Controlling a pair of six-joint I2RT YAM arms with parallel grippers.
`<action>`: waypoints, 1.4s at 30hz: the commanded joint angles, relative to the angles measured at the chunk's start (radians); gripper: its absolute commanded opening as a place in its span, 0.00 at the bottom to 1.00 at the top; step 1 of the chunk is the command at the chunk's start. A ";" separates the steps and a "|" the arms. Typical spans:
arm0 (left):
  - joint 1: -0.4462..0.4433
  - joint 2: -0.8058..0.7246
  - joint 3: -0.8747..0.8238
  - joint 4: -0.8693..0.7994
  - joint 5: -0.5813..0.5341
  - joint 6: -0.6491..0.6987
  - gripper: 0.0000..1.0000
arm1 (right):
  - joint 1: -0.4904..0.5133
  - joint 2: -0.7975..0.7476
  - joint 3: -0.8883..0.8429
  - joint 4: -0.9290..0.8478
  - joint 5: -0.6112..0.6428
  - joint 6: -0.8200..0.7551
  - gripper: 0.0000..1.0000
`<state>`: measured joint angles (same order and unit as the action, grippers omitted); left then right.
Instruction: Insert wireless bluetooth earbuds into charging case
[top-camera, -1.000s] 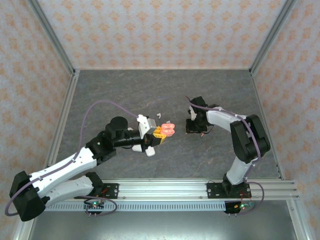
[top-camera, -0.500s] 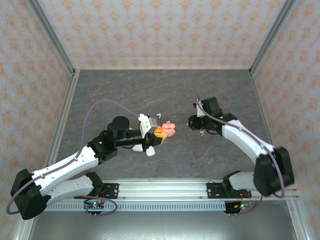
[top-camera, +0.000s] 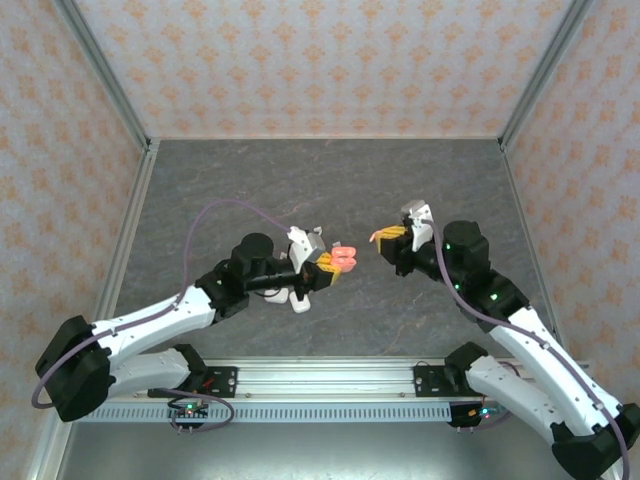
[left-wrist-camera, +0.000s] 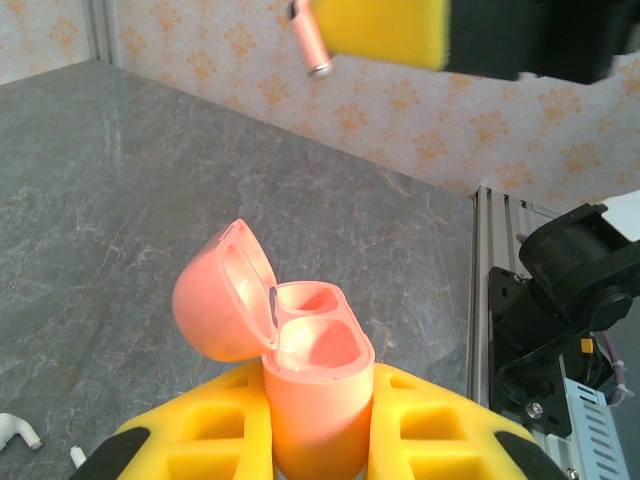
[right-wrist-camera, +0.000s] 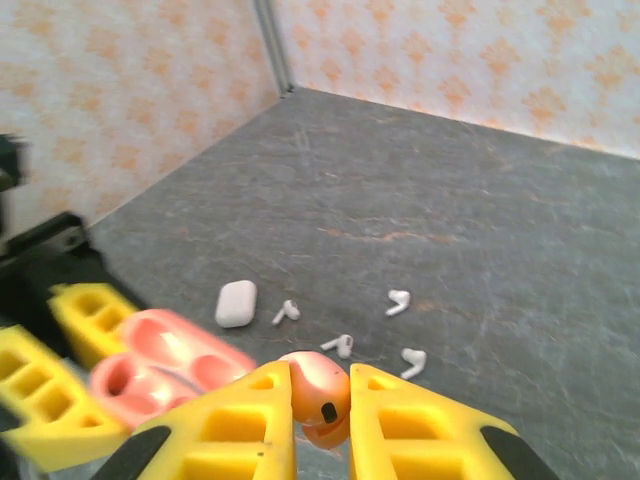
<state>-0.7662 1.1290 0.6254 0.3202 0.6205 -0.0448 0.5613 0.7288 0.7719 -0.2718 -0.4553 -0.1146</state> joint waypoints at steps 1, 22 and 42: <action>-0.007 0.011 0.013 0.080 0.023 -0.021 0.00 | 0.056 -0.005 0.027 0.011 -0.010 -0.081 0.15; -0.007 0.011 0.030 0.061 0.061 -0.009 0.00 | 0.270 0.149 0.109 -0.015 0.158 -0.201 0.15; -0.006 0.000 0.034 0.068 0.056 -0.005 0.00 | 0.272 0.176 0.086 -0.030 0.052 -0.163 0.15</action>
<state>-0.7662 1.1500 0.6254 0.3489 0.6575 -0.0555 0.8242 0.9081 0.8520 -0.2981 -0.3595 -0.2890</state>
